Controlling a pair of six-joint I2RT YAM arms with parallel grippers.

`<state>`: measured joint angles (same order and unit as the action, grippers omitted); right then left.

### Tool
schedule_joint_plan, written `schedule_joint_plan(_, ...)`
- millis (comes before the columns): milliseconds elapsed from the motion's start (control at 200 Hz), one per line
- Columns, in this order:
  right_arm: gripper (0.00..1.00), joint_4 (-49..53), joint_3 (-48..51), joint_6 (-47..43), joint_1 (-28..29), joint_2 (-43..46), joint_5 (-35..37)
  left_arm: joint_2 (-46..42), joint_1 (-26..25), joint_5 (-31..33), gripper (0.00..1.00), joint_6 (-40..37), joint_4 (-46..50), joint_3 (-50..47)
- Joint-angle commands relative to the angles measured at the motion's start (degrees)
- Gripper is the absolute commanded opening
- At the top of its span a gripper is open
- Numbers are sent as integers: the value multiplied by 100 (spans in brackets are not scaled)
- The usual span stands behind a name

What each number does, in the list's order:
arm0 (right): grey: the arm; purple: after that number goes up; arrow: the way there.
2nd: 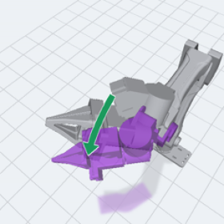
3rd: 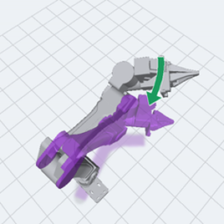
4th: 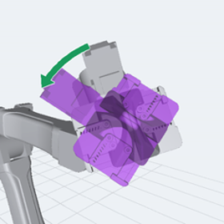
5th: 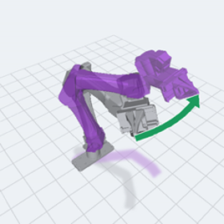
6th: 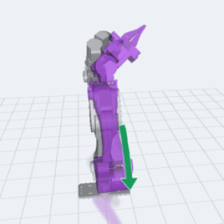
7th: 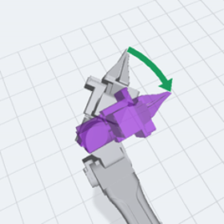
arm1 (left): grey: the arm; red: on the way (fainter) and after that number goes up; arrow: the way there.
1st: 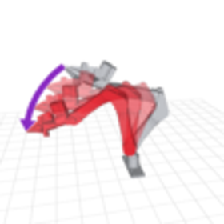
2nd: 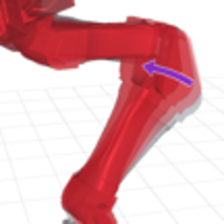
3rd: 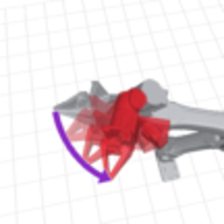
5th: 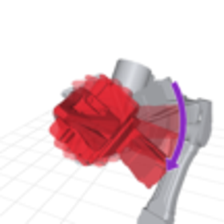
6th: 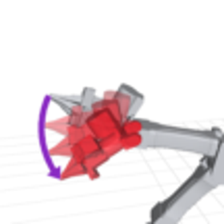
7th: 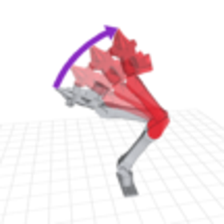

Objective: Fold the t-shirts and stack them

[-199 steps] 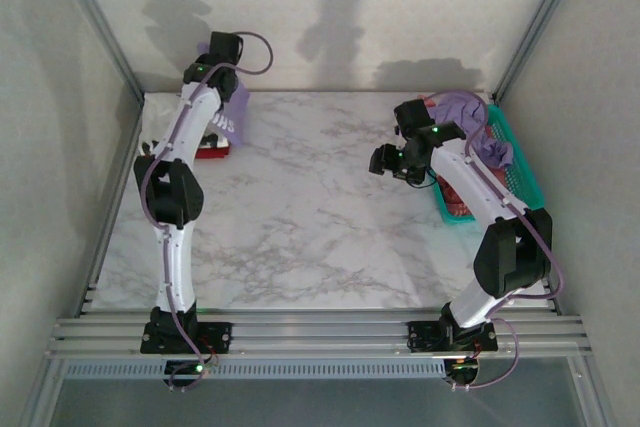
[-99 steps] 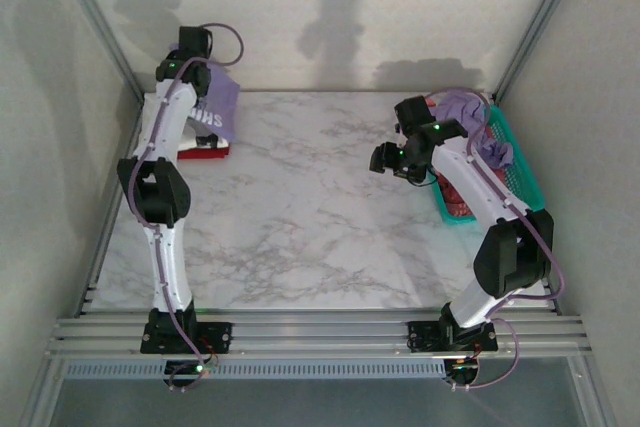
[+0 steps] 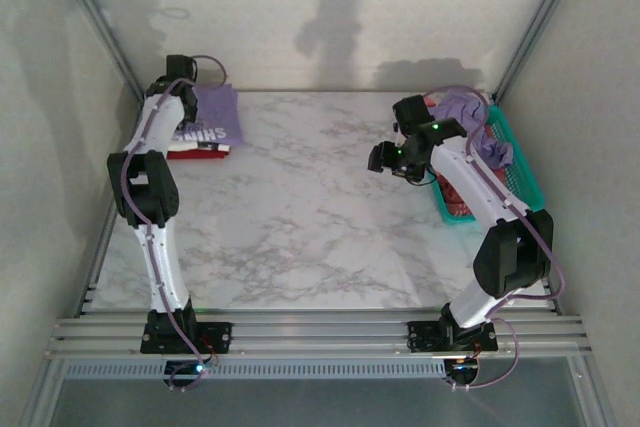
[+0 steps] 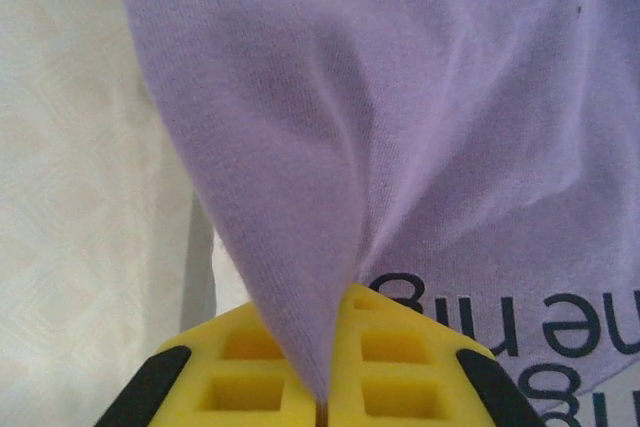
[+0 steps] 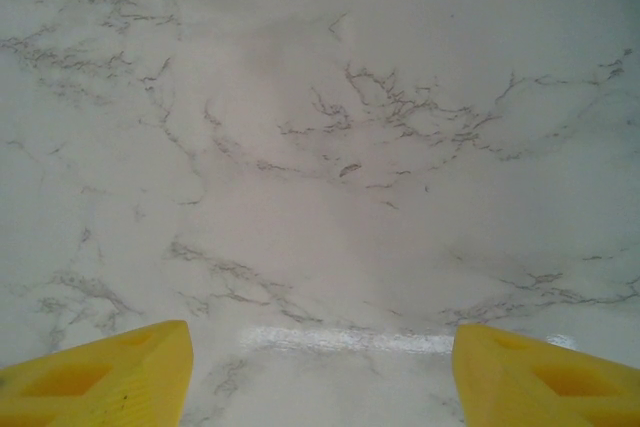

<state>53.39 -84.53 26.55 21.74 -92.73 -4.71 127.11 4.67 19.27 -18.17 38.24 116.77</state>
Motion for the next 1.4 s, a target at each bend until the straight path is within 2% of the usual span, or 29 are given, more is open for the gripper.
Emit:
schedule_joint_plan(0,70,71,-60,40,85,-118,-14,-415,84,-41,0,-42,-274,86)
schedule_joint_plan(105,70,110,-124,26,130,-173,-2,-406,135,2,0,-90,-260,179)
schedule_joint_plan(195,70,119,-151,37,142,-200,9,-413,216,-299,0,-38,-134,270)
schedule_joint_plan(355,70,153,-161,35,232,-271,40,-321,321,-112,0,-37,-142,344)
schedule_joint_plan(726,70,336,-475,42,346,-539,73,-14,430,-219,0,-76,-125,556)
schedule_joint_plan(771,70,364,-510,45,368,-558,84,101,439,-183,11,-61,-137,583)
schedule_joint_plan(826,70,388,-529,48,388,-561,98,225,439,31,36,23,-165,652)
schedule_joint_plan(866,70,405,-540,52,394,-553,110,279,440,85,45,57,-148,707)
schedule_joint_plan(946,70,435,-540,53,402,-519,124,229,413,484,52,175,-337,692)
schedule_joint_plan(1056,70,453,-505,53,404,-429,181,-230,329,1203,55,219,-916,386)
schedule_joint_plan(1126,71,447,-457,53,406,-365,224,-637,264,1321,58,350,-1082,244)
schedule_joint_plan(1191,72,416,-401,71,408,-267,247,-1048,224,872,63,615,-905,191)
schedule_joint_plan(1252,75,303,-303,12,393,-122,124,-1481,209,112,66,1194,-741,1)
schedule_joint_plan(1277,78,254,-254,1,393,-29,138,-1725,208,-293,75,1446,-791,-248)
schedule_joint_plan(1302,83,192,-197,0,393,61,170,-2020,210,-731,96,1664,-959,-565)
schedule_joint_plan(1312,85,166,-165,-7,393,104,180,-2150,210,-918,99,1733,-1058,-769)
schedule_joint_plan(1362,96,92,-57,-18,388,289,330,-2842,193,-1634,100,2133,-1661,-1754)
schedule_joint_plan(1397,99,57,17,-34,384,439,452,-3348,170,-1988,100,2343,-2245,-2493)
